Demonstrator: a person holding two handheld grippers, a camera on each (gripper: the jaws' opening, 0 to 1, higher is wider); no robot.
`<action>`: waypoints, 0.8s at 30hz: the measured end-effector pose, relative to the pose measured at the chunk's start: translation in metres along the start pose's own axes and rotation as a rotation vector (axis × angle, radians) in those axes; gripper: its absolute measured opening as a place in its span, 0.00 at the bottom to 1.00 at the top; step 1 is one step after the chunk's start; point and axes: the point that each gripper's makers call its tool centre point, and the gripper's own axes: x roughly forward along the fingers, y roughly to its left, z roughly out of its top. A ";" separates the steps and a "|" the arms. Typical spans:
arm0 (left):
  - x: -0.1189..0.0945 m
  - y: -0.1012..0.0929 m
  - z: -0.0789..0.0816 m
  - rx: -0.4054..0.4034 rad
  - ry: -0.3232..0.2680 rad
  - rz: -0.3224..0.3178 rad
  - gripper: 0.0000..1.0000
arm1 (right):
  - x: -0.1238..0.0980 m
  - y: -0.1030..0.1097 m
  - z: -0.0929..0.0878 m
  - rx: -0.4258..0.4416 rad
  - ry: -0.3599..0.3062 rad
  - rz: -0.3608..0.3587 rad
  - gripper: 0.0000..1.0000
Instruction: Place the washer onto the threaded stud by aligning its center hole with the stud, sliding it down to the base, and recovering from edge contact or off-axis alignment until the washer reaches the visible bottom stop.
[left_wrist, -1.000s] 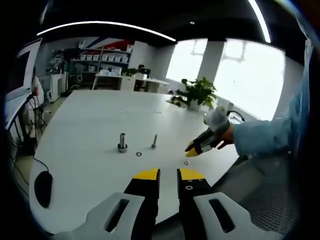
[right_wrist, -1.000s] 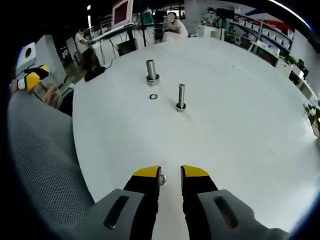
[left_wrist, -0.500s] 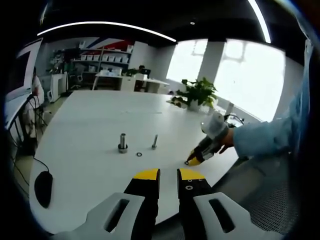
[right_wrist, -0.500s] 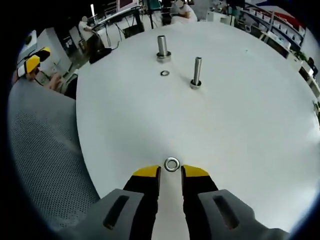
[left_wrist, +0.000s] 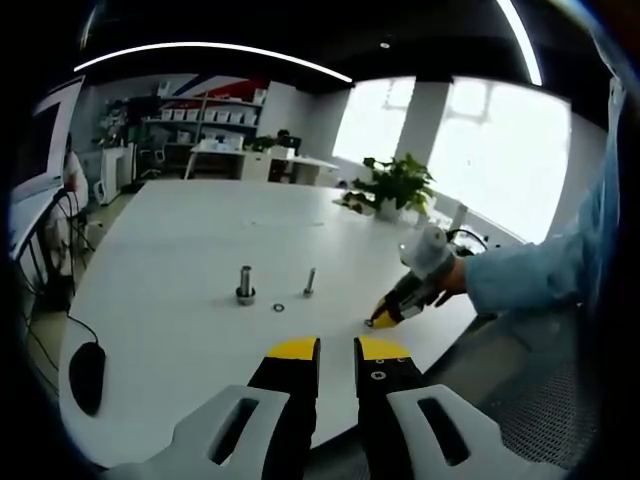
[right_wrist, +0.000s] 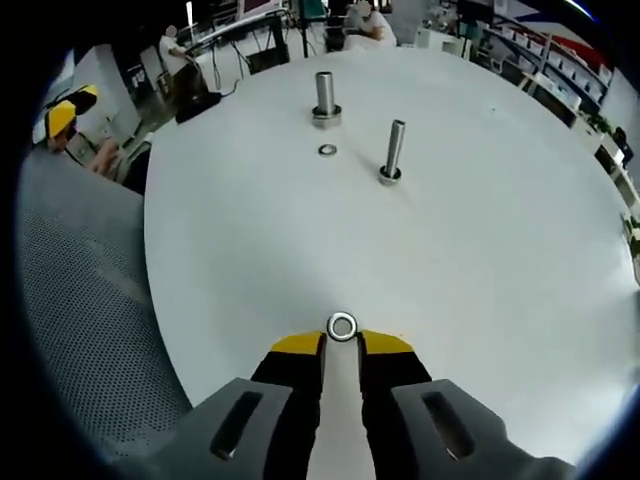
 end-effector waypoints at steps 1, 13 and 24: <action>0.000 0.000 0.000 0.000 0.001 0.000 0.11 | 0.001 0.000 0.001 0.003 -0.005 0.000 0.17; 0.000 0.000 -0.001 -0.001 0.007 0.000 0.11 | 0.003 -0.001 0.004 -0.040 -0.008 -0.024 0.15; -0.001 -0.001 0.000 -0.002 0.006 0.002 0.11 | 0.003 0.003 0.003 -0.059 0.010 -0.017 0.18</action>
